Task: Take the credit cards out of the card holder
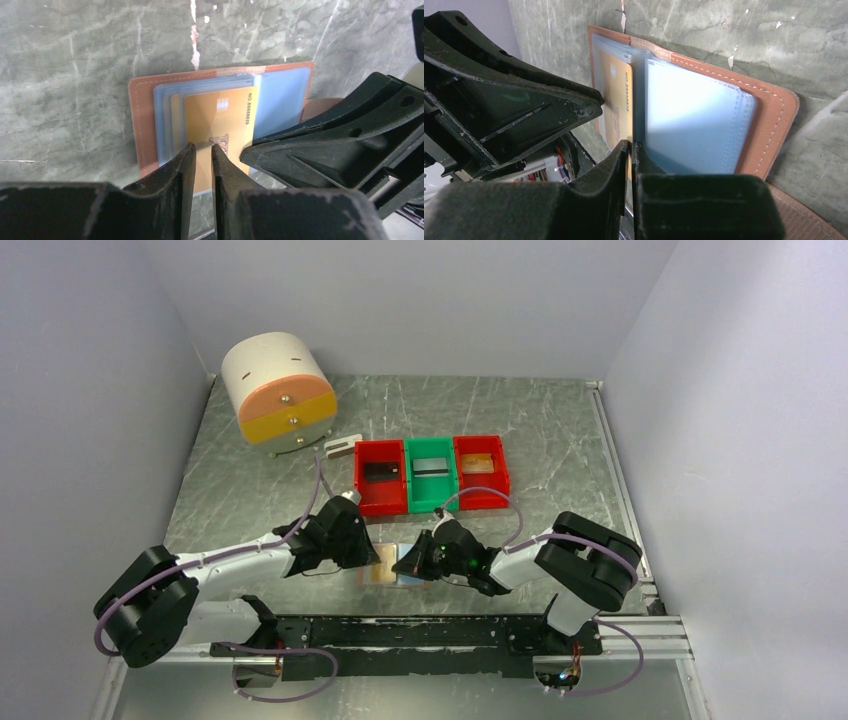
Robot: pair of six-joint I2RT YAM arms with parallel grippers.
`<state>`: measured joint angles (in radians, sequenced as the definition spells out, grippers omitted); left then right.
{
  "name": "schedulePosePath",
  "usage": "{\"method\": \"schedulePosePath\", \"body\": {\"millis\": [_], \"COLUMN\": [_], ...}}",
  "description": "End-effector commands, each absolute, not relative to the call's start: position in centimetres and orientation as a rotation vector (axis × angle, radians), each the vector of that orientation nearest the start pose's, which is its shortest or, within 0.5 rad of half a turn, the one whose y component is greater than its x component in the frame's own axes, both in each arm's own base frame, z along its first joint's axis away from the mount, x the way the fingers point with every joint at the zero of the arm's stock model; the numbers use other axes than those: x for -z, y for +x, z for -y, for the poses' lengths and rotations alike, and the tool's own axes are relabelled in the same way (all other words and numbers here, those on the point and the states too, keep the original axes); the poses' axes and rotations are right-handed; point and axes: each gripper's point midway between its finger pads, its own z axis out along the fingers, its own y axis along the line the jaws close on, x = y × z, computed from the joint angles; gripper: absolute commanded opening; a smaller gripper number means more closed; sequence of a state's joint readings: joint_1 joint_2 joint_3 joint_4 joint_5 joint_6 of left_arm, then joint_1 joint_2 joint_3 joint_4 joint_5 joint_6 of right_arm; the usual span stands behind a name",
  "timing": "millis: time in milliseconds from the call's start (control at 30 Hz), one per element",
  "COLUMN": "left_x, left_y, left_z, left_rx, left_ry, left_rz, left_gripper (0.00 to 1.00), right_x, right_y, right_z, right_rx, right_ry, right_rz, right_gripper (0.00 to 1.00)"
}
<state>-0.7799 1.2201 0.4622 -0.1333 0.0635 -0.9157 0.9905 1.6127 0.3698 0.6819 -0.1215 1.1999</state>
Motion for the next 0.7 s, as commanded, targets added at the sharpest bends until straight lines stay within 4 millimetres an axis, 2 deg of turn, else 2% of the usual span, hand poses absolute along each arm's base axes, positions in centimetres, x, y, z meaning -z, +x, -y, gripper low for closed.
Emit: {"method": "schedulePosePath", "body": {"millis": [0,400,667], "left_x": [-1.9,0.2,-0.1], "left_y": [17.2,16.1,16.0], "left_z": [21.7,20.1,20.7], "left_rx": [0.628,0.535,0.584], "left_ry": [-0.175,-0.194,-0.179], "left_rz": [-2.663,-2.708,-2.693], "left_gripper": [0.24,0.21,0.19], "right_x": [-1.2,-1.1,-1.2], "right_y": [15.0,15.3,15.5], "right_z": [-32.6,-31.2,-31.2], "right_rx": [-1.22,-1.164,-1.16], "right_ry": [0.201,0.241,0.236], "right_rz": [-2.502,-2.488,-2.491], "right_gripper": [0.1,0.09,0.11]}}
